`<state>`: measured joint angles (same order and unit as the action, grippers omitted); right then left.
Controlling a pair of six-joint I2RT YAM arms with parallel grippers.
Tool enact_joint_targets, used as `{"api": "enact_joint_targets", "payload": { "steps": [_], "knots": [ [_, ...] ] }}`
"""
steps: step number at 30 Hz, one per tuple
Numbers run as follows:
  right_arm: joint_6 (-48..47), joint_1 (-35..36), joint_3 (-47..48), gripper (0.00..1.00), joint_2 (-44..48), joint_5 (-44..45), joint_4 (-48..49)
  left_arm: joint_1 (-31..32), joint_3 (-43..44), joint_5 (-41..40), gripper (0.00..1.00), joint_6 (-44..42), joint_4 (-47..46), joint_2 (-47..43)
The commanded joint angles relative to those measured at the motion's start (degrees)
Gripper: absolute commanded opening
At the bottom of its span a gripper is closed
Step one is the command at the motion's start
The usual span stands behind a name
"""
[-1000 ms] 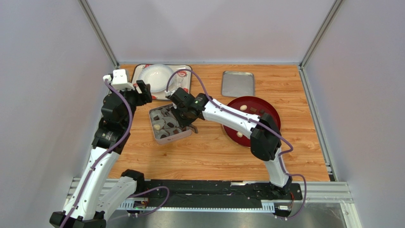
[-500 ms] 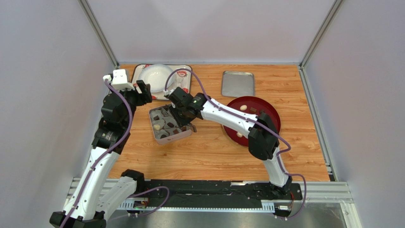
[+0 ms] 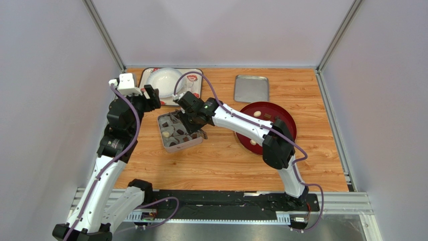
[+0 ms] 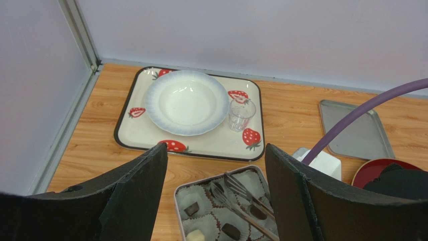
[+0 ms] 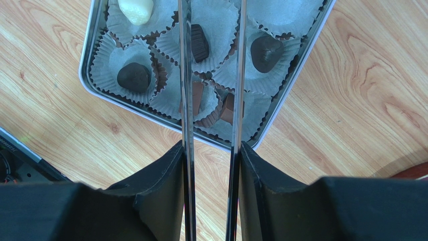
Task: Pack the chocolate
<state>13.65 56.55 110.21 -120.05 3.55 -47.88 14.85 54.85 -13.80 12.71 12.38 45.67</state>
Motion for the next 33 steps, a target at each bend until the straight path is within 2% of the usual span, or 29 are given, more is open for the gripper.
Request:
{"api": "enact_joint_targets", "payload": {
  "steps": [1,10,24,33],
  "knots": [
    [-0.11,-0.13,2.81,0.41,0.08,0.75,2.35,-0.44,2.63,-0.08,0.79,-0.14,-0.17,-0.93],
    [1.46,-0.83,-0.96,0.33,8.15,3.65,0.86,-0.44,2.54,0.18,0.79,-0.05,-0.34,-0.93],
    [9.9,-10.31,-30.29,0.32,30.57,8.14,-3.8,-0.44,2.54,0.79,0.79,0.3,-0.34,-0.67],
    [12.19,-15.59,-43.58,0.32,42.87,8.93,-8.54,-0.44,2.54,1.15,0.79,0.39,-0.17,-0.14]
  ]
}}
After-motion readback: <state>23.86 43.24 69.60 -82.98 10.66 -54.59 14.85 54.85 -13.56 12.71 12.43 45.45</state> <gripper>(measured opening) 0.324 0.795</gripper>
